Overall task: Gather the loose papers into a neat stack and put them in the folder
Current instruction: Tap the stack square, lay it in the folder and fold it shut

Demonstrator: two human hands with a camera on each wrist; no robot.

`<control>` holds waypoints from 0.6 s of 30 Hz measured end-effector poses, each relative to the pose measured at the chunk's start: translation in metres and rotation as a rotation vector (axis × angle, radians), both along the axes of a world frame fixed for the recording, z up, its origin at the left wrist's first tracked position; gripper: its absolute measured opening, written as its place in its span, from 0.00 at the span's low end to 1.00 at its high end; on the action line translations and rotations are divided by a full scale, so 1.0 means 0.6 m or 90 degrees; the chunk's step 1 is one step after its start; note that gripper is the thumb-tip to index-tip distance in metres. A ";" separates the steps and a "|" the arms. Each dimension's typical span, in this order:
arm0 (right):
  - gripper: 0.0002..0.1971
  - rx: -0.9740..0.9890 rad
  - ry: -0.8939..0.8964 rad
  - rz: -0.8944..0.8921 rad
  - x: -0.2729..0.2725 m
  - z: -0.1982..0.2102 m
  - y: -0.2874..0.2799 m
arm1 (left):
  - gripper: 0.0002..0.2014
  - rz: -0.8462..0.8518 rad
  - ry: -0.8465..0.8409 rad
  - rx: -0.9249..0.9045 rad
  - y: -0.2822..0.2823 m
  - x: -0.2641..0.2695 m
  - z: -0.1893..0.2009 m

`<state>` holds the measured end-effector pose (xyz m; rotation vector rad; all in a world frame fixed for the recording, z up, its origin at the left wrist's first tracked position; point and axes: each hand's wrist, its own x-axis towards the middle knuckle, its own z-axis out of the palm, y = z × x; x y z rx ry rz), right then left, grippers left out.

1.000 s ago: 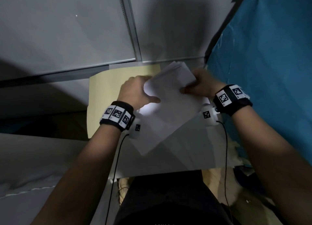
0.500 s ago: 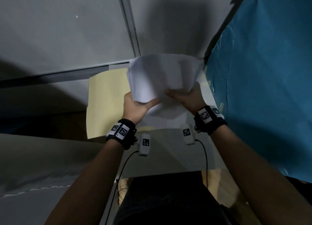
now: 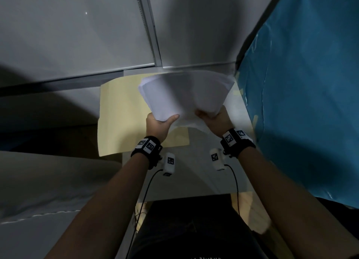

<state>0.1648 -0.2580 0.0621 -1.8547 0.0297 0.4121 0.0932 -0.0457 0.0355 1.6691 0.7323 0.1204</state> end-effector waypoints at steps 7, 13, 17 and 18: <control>0.17 -0.061 -0.033 -0.021 0.054 0.041 -0.037 | 0.59 -0.326 0.335 0.531 0.078 -0.017 -0.062; 0.16 -0.023 0.004 -0.018 0.058 0.027 -0.066 | 0.52 -0.490 0.459 0.534 0.089 -0.043 -0.078; 0.19 0.011 0.020 -0.033 0.055 0.020 -0.058 | 0.43 -0.504 0.451 0.529 -0.002 -0.063 -0.060; 0.20 0.012 0.026 -0.032 0.053 0.017 -0.056 | 0.37 -0.480 0.413 0.546 -0.018 -0.067 -0.054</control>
